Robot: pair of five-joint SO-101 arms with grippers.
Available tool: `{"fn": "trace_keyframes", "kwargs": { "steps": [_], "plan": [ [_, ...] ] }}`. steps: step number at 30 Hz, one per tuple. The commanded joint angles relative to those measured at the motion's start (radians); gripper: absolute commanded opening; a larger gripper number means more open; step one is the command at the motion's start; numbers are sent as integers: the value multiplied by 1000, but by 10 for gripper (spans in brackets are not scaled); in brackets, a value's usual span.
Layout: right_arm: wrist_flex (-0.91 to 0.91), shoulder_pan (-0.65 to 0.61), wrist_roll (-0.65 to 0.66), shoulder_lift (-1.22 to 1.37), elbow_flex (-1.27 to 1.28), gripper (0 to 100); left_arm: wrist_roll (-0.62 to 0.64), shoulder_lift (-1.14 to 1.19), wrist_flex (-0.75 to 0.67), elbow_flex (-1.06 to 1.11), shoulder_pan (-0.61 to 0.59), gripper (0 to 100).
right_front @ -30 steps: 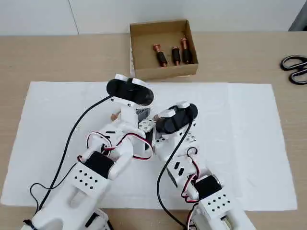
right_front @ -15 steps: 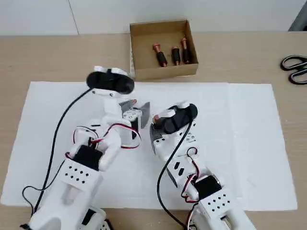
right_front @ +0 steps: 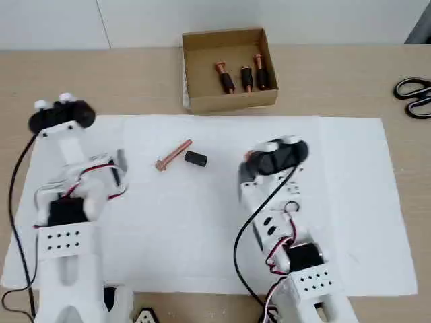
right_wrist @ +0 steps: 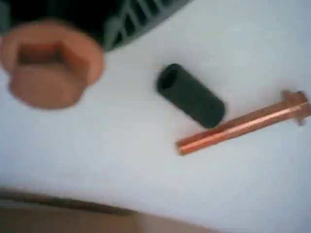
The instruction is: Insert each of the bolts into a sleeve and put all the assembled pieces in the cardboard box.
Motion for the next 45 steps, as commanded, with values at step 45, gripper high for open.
{"fn": "trace_keyframes", "kwargs": {
  "steps": [45],
  "plan": [
    [377, 76, 138, 2175, -2654, 4, -368, -26, 239, 65, -238, 164]
  ]
}}
